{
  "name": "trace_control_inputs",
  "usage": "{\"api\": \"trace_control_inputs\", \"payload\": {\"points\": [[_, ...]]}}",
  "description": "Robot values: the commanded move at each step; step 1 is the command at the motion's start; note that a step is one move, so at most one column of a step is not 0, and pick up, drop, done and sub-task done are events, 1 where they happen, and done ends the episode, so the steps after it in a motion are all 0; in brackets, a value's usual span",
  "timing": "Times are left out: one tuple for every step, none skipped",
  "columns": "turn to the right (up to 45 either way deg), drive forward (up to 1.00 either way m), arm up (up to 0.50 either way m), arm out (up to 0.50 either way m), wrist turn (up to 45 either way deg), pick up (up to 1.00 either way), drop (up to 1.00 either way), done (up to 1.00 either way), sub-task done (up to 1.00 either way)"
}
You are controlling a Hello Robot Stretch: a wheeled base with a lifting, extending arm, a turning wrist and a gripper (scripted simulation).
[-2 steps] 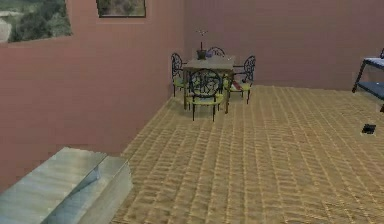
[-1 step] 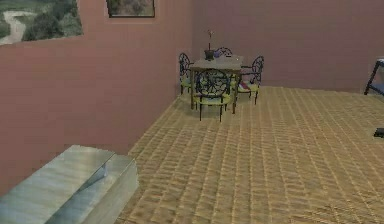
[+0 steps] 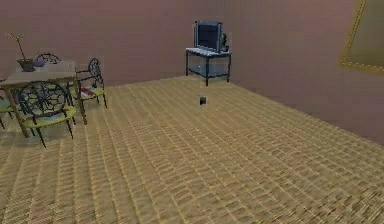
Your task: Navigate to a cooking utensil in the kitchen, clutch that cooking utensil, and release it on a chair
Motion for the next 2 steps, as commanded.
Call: {"api": "trace_control_inputs", "payload": {"points": [[24.0,0.0,0.0,0.0,0.0,0.0,0.0,0.0,0.0],[0.0,0.05,0.0,0.0,0.0,0.0,0.0,0.0,0.0]]}}
